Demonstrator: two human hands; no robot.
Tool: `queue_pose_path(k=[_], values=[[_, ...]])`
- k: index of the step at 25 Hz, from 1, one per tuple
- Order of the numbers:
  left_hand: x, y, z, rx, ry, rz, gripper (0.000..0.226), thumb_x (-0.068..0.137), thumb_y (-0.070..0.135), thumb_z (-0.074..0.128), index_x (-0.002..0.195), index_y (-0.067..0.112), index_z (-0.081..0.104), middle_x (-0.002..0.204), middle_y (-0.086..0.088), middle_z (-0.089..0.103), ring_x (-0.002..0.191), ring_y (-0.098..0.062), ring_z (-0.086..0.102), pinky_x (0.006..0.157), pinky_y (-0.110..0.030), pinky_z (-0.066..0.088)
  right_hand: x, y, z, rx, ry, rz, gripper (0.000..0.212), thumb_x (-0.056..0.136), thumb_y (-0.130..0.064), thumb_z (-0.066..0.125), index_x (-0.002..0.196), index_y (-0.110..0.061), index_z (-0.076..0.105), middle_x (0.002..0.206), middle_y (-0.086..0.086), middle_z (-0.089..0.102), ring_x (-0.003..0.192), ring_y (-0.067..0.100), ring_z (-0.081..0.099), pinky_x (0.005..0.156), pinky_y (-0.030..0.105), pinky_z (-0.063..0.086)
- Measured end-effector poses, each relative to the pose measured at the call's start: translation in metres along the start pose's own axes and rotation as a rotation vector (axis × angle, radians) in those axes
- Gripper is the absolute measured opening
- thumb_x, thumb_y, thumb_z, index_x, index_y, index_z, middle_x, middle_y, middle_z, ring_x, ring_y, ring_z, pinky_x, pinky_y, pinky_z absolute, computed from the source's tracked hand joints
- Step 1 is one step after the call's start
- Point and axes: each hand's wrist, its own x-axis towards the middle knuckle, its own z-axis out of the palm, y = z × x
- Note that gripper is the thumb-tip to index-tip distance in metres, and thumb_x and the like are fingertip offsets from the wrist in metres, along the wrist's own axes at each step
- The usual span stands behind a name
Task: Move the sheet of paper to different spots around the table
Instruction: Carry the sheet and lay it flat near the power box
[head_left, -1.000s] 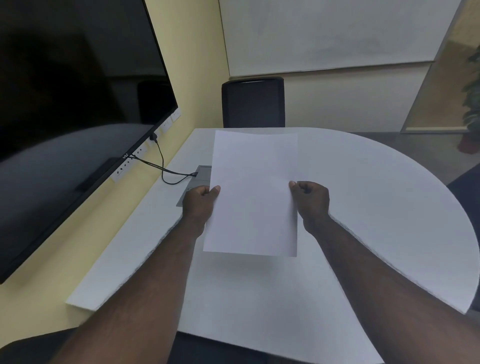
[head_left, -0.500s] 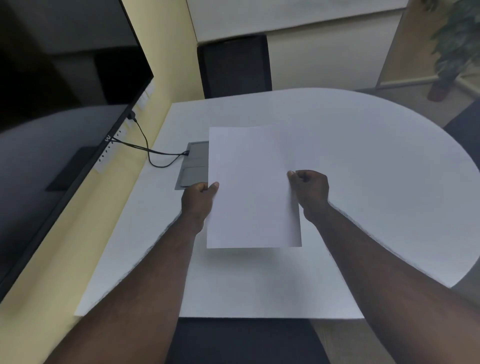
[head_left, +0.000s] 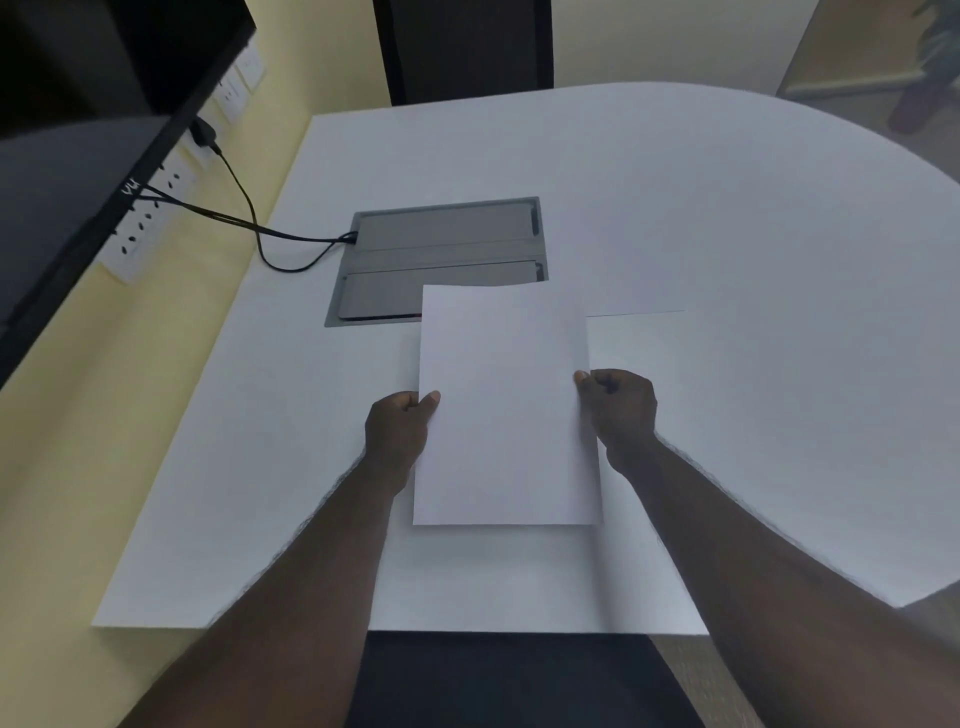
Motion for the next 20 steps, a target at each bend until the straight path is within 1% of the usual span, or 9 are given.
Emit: queue_pose_path(k=[2, 5, 6, 10, 12, 14, 16, 17, 20], values=[[0.005, -0.014, 0.004, 0.009, -0.007, -0.026, 0.050, 0.091, 0.026, 0.065, 0.057, 0.017, 0.029, 0.057, -0.001, 0.024, 0.058, -0.020, 0.022, 0.055, -0.031, 0.017, 0.003, 0.010, 0.008, -0.016, -0.012, 0.023, 0.031, 0.085, -0.025, 0.068, 0.057, -0.017, 0.055, 0.060, -0.006, 0.051, 0.062, 0.017, 0.044, 0.065, 0.027, 0.037], [0.015, -0.034, 0.007, 0.007, -0.007, -0.051, 0.040, 0.091, 0.026, 0.065, 0.063, 0.010, 0.040, 0.064, -0.010, 0.030, 0.063, -0.021, 0.025, 0.060, -0.031, 0.021, 0.006, 0.022, 0.022, -0.048, -0.019, 0.028, 0.030, 0.084, -0.025, 0.067, 0.071, 0.001, 0.062, 0.067, 0.000, 0.053, 0.066, 0.018, 0.045, 0.064, 0.028, 0.038], [0.017, -0.038, 0.007, 0.001, -0.010, -0.056, 0.038, 0.091, 0.026, 0.065, 0.065, 0.009, 0.042, 0.066, -0.010, 0.030, 0.064, -0.021, 0.026, 0.060, -0.031, 0.022, 0.006, 0.026, 0.026, -0.055, -0.014, 0.032, 0.032, 0.084, -0.025, 0.067, 0.072, 0.003, 0.061, 0.068, 0.001, 0.052, 0.066, 0.018, 0.044, 0.064, 0.028, 0.038], [0.027, -0.054, 0.011, 0.037, -0.021, -0.066, 0.037, 0.089, 0.028, 0.066, 0.066, 0.009, 0.044, 0.067, -0.011, 0.033, 0.065, -0.022, 0.029, 0.061, -0.031, 0.024, 0.006, 0.044, 0.036, -0.108, 0.012, 0.047, 0.032, 0.084, -0.025, 0.065, 0.058, -0.012, 0.052, 0.061, 0.000, 0.047, 0.061, 0.019, 0.041, 0.062, 0.028, 0.036], [0.030, -0.059, 0.012, 0.078, -0.023, -0.066, 0.037, 0.088, 0.030, 0.067, 0.065, 0.010, 0.045, 0.066, -0.011, 0.034, 0.064, -0.023, 0.030, 0.059, -0.031, 0.025, 0.005, 0.052, 0.037, -0.186, 0.024, 0.036, 0.033, 0.084, -0.025, 0.064, 0.062, -0.003, 0.054, 0.063, 0.009, 0.048, 0.063, 0.022, 0.042, 0.062, 0.031, 0.038], [0.032, -0.063, 0.014, 0.148, -0.013, -0.062, 0.036, 0.087, 0.031, 0.067, 0.064, 0.011, 0.049, 0.064, -0.010, 0.037, 0.063, -0.024, 0.033, 0.058, -0.031, 0.029, 0.004, 0.059, 0.040, -0.247, 0.049, 0.010, 0.035, 0.084, -0.025, 0.064, 0.071, 0.008, 0.060, 0.070, 0.023, 0.061, 0.064, 0.027, 0.049, 0.067, 0.035, 0.048], [0.033, -0.065, 0.016, 0.214, -0.006, -0.054, 0.037, 0.086, 0.032, 0.069, 0.061, 0.012, 0.050, 0.059, -0.007, 0.039, 0.061, -0.025, 0.036, 0.057, -0.030, 0.031, 0.003, 0.064, 0.044, -0.280, 0.073, -0.024, 0.035, 0.084, -0.025, 0.064, 0.077, 0.009, 0.064, 0.083, 0.025, 0.070, 0.073, 0.041, 0.060, 0.075, 0.039, 0.053], [0.033, -0.066, 0.016, 0.247, -0.006, -0.042, 0.038, 0.086, 0.032, 0.069, 0.060, 0.012, 0.049, 0.056, -0.005, 0.039, 0.060, -0.025, 0.037, 0.057, -0.030, 0.032, 0.002, 0.065, 0.046, -0.289, 0.081, -0.031, 0.035, 0.084, -0.025, 0.064, 0.079, 0.010, 0.065, 0.086, 0.026, 0.070, 0.081, 0.043, 0.063, 0.077, 0.041, 0.053], [0.032, -0.068, 0.016, 0.323, -0.005, -0.015, 0.038, 0.085, 0.032, 0.068, 0.060, 0.012, 0.048, 0.057, -0.006, 0.040, 0.061, -0.026, 0.038, 0.058, -0.031, 0.033, 0.004, 0.065, 0.050, -0.307, 0.099, -0.025, 0.033, 0.083, -0.025, 0.065, 0.080, 0.008, 0.067, 0.086, 0.024, 0.071, 0.085, 0.043, 0.065, 0.077, 0.044, 0.055]])
